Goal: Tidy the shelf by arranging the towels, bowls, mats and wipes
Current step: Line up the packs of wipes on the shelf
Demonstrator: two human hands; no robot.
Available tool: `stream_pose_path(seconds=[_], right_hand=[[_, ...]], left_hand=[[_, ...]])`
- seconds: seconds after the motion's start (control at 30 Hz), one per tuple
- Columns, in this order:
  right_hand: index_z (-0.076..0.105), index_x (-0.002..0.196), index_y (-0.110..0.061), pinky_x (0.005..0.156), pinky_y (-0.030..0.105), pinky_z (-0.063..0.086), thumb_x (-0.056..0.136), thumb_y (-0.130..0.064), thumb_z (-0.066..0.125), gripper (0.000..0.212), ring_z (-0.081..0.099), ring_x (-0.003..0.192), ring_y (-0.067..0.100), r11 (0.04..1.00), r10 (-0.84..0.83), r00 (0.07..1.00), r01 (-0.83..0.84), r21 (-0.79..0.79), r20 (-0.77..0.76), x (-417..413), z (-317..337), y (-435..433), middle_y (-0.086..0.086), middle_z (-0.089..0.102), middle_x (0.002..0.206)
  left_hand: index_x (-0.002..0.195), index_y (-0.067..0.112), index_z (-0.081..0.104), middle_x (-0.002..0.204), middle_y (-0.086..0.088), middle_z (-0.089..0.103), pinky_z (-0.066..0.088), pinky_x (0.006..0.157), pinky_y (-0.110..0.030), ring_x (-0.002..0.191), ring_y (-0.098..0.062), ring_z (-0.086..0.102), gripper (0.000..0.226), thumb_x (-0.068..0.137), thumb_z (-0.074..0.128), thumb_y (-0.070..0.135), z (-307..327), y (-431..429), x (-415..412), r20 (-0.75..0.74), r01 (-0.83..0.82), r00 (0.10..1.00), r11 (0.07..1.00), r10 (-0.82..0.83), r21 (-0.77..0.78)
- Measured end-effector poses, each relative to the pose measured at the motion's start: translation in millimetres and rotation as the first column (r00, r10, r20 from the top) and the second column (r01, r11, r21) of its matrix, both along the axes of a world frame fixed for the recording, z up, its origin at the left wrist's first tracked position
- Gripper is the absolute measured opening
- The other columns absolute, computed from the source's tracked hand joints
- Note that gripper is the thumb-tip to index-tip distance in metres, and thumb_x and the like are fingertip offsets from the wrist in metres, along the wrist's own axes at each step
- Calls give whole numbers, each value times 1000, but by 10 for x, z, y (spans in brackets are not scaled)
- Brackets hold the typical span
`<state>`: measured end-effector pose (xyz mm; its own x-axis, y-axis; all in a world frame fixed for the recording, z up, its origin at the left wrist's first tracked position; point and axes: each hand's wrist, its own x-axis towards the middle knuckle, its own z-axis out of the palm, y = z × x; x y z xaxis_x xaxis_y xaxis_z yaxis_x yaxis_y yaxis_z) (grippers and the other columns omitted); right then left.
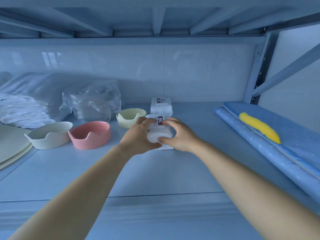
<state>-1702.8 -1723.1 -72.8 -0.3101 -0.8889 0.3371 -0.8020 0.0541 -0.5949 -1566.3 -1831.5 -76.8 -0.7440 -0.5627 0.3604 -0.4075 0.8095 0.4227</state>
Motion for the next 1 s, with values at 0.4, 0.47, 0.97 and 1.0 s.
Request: stream_pose_path(seconds=[0.4,0.47,0.97,1.0], right_hand=[[38,139,-29,107,25,33,81,-31,70,66,26,126,-11,986,127,983,-110,-126,132,-297,-337,-109,-18,27,148],[40,138,-28,106,29,35,82,-31,69,63,26,126,-9,985,131,984,-115,-127,124,-305,-326,-96,-16,28,148],[62,112,-30,70,2,32,81,-17,67,34,48,105,2,978,-185,982,188,-90,40,-676,-46,325,-15,51,119],[62,113,-29,70,5,32,82,-16,67,34,49,108,5,972,-214,976,216,-91,32,-725,-45,336,-13,52,122]], left_hand=[[130,49,38,114,15,55,33,75,-3,99,-7,51,86,60,85,37,-295,-49,-51,-200,-34,977,982,72,188],[128,48,42,109,16,58,38,76,-5,97,-9,55,83,59,86,35,-312,-55,-61,-225,-25,972,982,68,189],[137,38,39,149,-3,33,48,96,-27,124,-14,47,72,75,75,29,-224,49,-721,-149,211,969,975,-198,71],[138,37,38,149,-5,33,47,97,-26,129,-13,43,72,76,75,26,-233,36,-802,-149,248,961,964,-233,95]])
